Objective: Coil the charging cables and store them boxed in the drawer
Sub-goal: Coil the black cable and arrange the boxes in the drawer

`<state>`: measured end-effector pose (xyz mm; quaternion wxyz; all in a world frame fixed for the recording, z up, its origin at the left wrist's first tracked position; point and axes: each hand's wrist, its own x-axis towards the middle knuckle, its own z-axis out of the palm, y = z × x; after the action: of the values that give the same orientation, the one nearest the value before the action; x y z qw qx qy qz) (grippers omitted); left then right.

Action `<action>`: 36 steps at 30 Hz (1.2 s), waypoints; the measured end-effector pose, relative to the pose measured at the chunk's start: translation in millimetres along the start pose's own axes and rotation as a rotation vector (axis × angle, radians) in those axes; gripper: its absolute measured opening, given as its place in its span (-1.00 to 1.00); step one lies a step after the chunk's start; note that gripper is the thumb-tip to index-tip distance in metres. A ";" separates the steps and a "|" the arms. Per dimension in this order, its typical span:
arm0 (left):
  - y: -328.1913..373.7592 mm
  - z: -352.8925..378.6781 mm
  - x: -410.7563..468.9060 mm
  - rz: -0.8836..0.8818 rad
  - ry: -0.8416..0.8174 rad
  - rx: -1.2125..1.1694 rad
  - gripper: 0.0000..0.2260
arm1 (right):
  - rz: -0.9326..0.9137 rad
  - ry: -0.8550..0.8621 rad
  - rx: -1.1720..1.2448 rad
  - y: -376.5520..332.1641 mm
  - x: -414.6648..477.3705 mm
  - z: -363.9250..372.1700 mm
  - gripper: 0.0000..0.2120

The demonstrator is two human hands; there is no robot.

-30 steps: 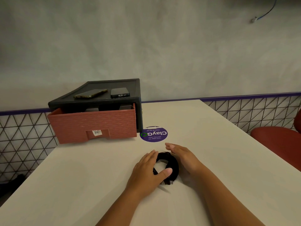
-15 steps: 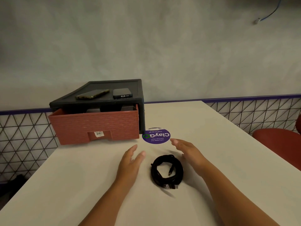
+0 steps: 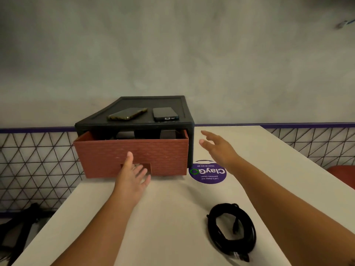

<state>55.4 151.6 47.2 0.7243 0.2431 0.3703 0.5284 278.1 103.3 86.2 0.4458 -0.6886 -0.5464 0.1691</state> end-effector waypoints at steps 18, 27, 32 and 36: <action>-2.2 -6.2 20.8 0.010 0.126 -0.171 -0.31 | -0.122 -0.008 -0.356 -38.6 51.2 27.0 -0.51; -6.0 -31.2 -55.6 0.021 0.182 -0.150 -0.36 | -0.077 -0.091 -0.444 -49.6 44.0 29.8 -0.47; -8.3 -51.7 -112.0 -0.012 0.211 -0.165 -0.40 | -0.044 -0.115 -0.450 -50.4 44.1 32.0 -0.45; -9.4 -69.6 -141.5 -0.044 0.208 -0.166 -0.54 | -0.025 -0.105 -0.427 -50.9 43.5 32.9 -0.44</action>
<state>-18.0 12.1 37.4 0.7110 0.1178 0.4038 0.5634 238.8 156.9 119.9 0.2628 -0.7509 -0.6006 0.0794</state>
